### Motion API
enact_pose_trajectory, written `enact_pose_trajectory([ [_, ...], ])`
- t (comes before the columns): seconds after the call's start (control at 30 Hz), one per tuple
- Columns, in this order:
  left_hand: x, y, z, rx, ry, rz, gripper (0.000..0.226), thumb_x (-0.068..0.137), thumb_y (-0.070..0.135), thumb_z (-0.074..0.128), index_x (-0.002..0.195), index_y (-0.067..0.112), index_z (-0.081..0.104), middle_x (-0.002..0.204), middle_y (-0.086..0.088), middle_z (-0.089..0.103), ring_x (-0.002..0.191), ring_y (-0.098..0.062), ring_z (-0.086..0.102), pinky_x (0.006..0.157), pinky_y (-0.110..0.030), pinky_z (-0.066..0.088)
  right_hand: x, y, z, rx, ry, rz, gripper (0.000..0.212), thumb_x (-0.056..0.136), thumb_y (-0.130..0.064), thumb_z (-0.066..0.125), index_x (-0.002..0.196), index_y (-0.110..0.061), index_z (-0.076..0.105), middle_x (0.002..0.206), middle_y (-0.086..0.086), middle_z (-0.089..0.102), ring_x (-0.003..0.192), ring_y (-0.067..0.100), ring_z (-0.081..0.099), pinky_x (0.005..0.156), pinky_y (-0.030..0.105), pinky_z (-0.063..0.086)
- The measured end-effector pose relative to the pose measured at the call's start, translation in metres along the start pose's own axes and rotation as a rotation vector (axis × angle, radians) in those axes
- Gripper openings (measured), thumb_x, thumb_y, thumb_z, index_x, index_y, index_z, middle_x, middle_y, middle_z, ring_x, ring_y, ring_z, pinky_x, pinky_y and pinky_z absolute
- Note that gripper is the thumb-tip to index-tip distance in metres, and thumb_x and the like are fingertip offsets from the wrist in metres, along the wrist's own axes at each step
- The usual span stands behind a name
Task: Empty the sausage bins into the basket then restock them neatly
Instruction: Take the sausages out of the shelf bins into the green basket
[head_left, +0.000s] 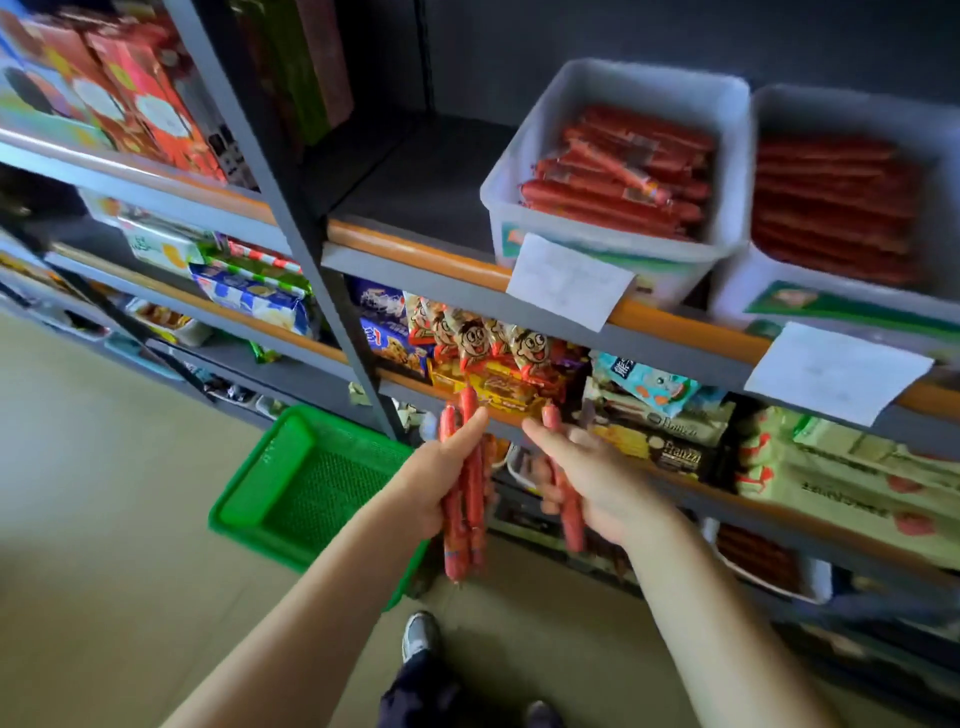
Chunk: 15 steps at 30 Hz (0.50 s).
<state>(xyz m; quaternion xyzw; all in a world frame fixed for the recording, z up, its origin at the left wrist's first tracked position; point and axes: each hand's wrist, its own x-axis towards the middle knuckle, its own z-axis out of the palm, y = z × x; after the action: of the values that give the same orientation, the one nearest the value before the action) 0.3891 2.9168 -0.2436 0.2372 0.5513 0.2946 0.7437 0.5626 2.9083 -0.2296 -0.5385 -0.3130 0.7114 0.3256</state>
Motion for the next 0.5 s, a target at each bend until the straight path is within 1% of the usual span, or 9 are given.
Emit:
enact_pose_trajectory([
  [0.07,0.001,-0.018,-0.002,-0.005,-0.011,-0.051,0.052,0.079,0.059,0.071,0.089,0.008,0.063,0.074,-0.011,0.059,0.057,-0.022,0.058,0.059,-0.032,0.050,0.006,0.017,0.005,0.008,-0.024,0.022,0.015,0.094,-0.022,0.063,0.096,-0.010,0.054,0.069,0.004,0.050,0.052,0.014,0.048,0.049,0.029,0.041],
  [0.1,0.001,-0.024,-0.004,-0.025,-0.017,-0.054,0.050,0.083,0.053,0.071,0.098,0.006,0.065,0.081,-0.014,0.062,0.063,-0.024,0.061,0.062,-0.033,0.052,0.008,0.025,0.010,0.012,-0.044,0.021,0.009,0.095,-0.016,0.061,0.098,-0.009,0.057,0.074,0.006,0.055,0.060,0.018,0.055,0.057,0.033,0.047],
  [0.13,-0.001,-0.029,-0.005,-0.043,-0.011,-0.042,0.044,0.087,0.045,0.070,0.103,0.004,0.066,0.085,-0.016,0.065,0.066,-0.025,0.063,0.064,-0.033,0.054,0.010,0.033,0.014,0.013,-0.063,0.010,0.010,0.095,-0.013,0.060,0.102,-0.007,0.062,0.082,0.012,0.063,0.072,0.024,0.063,0.069,0.041,0.051],
  [0.2,-0.003,-0.035,-0.013,-0.068,0.028,-0.004,0.032,0.089,0.028,0.070,0.104,0.000,0.067,0.084,-0.019,0.069,0.065,-0.028,0.068,0.064,-0.034,0.057,0.016,0.046,0.023,0.023,-0.065,0.000,0.022,0.091,-0.016,0.063,0.110,-0.006,0.067,0.105,0.023,0.070,0.097,0.038,0.066,0.091,0.054,0.050],
  [0.23,-0.003,-0.036,-0.020,-0.079,0.053,0.011,0.031,0.087,0.023,0.071,0.105,-0.002,0.067,0.085,-0.022,0.070,0.066,-0.030,0.068,0.066,-0.037,0.058,0.020,0.050,0.027,0.026,-0.050,-0.002,0.025,0.088,-0.019,0.065,0.110,-0.007,0.068,0.108,0.023,0.070,0.098,0.036,0.067,0.091,0.052,0.050],
  [0.3,-0.001,-0.035,-0.032,-0.090,0.083,0.017,0.033,0.084,0.017,0.074,0.107,-0.005,0.067,0.088,-0.026,0.070,0.067,-0.033,0.069,0.071,-0.042,0.059,0.028,0.058,0.038,-0.001,-0.017,-0.008,0.017,0.091,-0.015,0.063,0.105,-0.008,0.069,0.096,0.014,0.072,0.082,0.021,0.068,0.073,0.036,0.054],
  [0.37,0.008,-0.034,-0.046,-0.080,0.096,-0.004,0.030,0.083,0.016,0.075,0.103,-0.004,0.068,0.085,-0.025,0.070,0.064,-0.033,0.068,0.068,-0.043,0.060,0.039,0.066,0.050,-0.022,-0.024,0.013,0.015,0.094,-0.007,0.059,0.106,-0.007,0.069,0.092,0.008,0.073,0.078,0.016,0.069,0.064,0.026,0.051],
  [0.43,0.021,-0.036,-0.062,-0.081,0.086,-0.044,0.021,0.086,0.016,0.072,0.096,-0.002,0.068,0.080,-0.023,0.069,0.060,-0.033,0.067,0.064,-0.044,0.059,0.054,0.077,0.064,-0.041,-0.020,0.049,0.016,0.093,-0.005,0.060,0.106,-0.005,0.069,0.099,0.015,0.073,0.085,0.023,0.071,0.066,0.026,0.054],
  [0.5,0.035,-0.039,-0.083,-0.121,0.043,-0.107,0.021,0.091,0.019,0.068,0.099,-0.001,0.068,0.083,-0.023,0.069,0.063,-0.033,0.068,0.065,-0.045,0.060,0.071,0.090,0.077,-0.029,0.015,0.074,0.015,0.094,-0.005,0.059,0.105,-0.005,0.068,0.104,0.019,0.071,0.091,0.028,0.069,0.075,0.033,0.056],
])
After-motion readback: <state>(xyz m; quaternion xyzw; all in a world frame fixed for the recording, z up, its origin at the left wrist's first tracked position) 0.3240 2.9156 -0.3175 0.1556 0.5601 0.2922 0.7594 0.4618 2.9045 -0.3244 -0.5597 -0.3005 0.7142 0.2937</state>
